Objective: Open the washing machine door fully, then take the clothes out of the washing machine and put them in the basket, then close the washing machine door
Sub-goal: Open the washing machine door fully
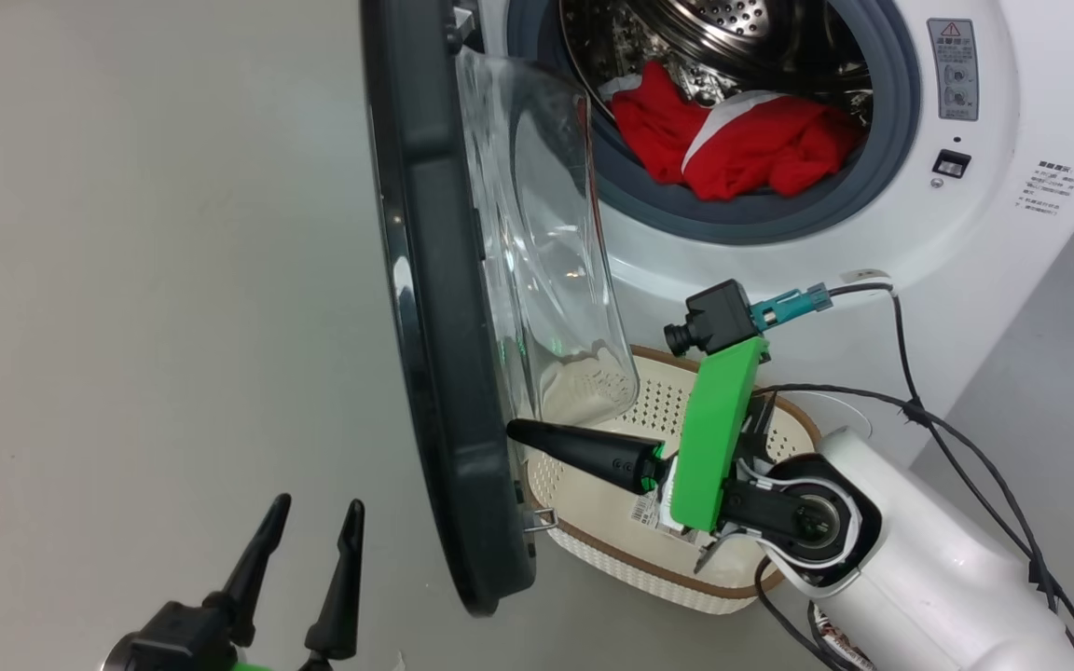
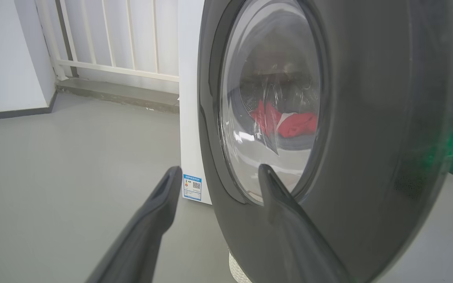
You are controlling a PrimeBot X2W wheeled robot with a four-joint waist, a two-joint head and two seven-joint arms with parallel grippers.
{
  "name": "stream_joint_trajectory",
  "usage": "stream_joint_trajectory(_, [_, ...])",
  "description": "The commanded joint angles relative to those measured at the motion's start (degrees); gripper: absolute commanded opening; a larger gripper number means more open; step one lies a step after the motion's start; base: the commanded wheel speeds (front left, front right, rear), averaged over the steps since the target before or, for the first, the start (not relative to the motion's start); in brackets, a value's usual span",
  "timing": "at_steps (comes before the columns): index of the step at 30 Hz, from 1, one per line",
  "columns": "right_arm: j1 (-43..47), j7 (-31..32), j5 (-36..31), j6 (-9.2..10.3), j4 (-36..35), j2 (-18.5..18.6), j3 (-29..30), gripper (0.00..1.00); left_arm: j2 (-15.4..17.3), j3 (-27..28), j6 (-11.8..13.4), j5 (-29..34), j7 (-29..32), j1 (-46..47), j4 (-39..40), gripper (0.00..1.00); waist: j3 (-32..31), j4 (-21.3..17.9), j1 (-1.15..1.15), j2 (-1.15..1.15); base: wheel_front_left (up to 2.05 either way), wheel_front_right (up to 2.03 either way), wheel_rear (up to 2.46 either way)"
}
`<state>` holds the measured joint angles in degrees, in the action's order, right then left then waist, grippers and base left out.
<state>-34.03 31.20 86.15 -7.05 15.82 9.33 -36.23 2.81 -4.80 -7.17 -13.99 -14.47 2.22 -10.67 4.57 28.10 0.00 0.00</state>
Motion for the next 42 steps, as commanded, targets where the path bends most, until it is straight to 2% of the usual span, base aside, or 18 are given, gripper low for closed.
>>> stream_joint_trajectory(1, [-0.5,-0.5,0.3,-0.44,-1.5,-1.8,-1.0,0.0,0.4,2.1,-0.3,0.8,-0.5,0.2,1.5,1.0,-0.1,0.3,0.0,0.0,0.0,0.0,0.0])
stream_joint_trajectory(18, [-0.8,-4.8,0.7,-0.44,-0.8,-1.5,-4.1,0.0,0.5,2.8,-0.3,1.3,-0.5,-0.6,1.5,1.0,-1.3,0.1,0.0,0.0,0.0,0.0,0.0])
stream_joint_trajectory(20, [-0.5,-6.4,0.2,-0.44,-0.7,-1.0,-4.3,0.45,0.6,2.9,-0.3,1.3,-0.5,-0.7,1.3,1.0,-1.6,-0.3,0.0,0.0,0.0,0.0,0.0])
stream_joint_trajectory(21, [-0.3,-7.3,-0.2,-0.44,-0.6,-0.8,-4.4,0.91,0.6,2.9,-0.3,1.3,-0.5,-0.7,1.2,1.0,-1.7,-0.4,0.0,0.0,0.0,0.0,0.0])
stream_joint_trajectory(22, [-0.1,-8.2,-0.4,-0.44,-0.4,-0.6,-4.5,1.0,0.6,2.9,-0.3,1.3,-0.5,-0.7,1.1,1.0,-1.8,-0.6,0.0,0.0,0.0,0.0,0.0])
stream_joint_trajectory(42, [6.3,-21.1,-1.3,-0.44,3.4,6.2,-7.5,1.0,1.4,5.2,-0.3,0.8,-0.5,-0.9,0.1,1.0,-3.0,-5.0,0.0,0.0,0.0,0.0,0.0])
